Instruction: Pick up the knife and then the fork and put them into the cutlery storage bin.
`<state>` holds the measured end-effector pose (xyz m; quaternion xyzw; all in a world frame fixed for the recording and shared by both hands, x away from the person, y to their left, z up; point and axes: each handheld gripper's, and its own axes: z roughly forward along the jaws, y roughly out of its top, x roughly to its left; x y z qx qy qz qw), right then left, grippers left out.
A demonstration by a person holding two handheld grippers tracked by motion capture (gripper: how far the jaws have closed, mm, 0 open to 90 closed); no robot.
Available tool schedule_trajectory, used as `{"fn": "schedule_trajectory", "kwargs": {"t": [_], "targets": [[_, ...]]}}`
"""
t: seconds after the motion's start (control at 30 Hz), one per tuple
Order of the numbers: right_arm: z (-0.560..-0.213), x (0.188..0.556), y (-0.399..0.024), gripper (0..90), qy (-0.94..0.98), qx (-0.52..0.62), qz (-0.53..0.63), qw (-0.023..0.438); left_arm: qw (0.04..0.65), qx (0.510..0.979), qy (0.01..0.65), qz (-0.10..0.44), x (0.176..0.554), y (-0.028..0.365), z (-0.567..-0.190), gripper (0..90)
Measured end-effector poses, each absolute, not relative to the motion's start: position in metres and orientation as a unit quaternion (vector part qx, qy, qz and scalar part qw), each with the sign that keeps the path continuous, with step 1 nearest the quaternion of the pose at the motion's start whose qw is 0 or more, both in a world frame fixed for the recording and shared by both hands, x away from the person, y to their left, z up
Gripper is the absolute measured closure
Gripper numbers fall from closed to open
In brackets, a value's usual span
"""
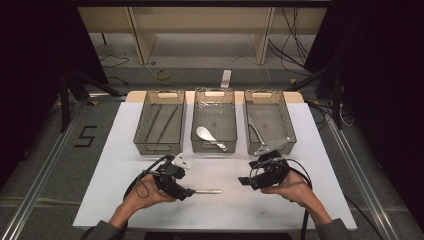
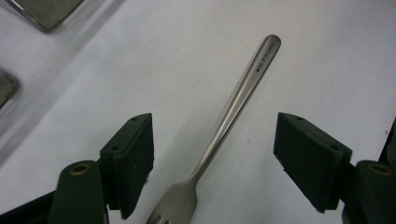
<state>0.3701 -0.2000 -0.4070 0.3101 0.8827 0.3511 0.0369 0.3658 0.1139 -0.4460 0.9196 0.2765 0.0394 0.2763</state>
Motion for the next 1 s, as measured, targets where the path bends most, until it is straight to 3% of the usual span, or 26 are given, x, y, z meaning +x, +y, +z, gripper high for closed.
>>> {"fn": "schedule_trajectory", "kwargs": {"t": [1.0], "targets": [[-0.411,0.371,-0.201,29.0,0.885,0.313,0.343,0.028,0.213,0.948,0.235,0.025,0.371,0.103,-0.457,44.7]]}}
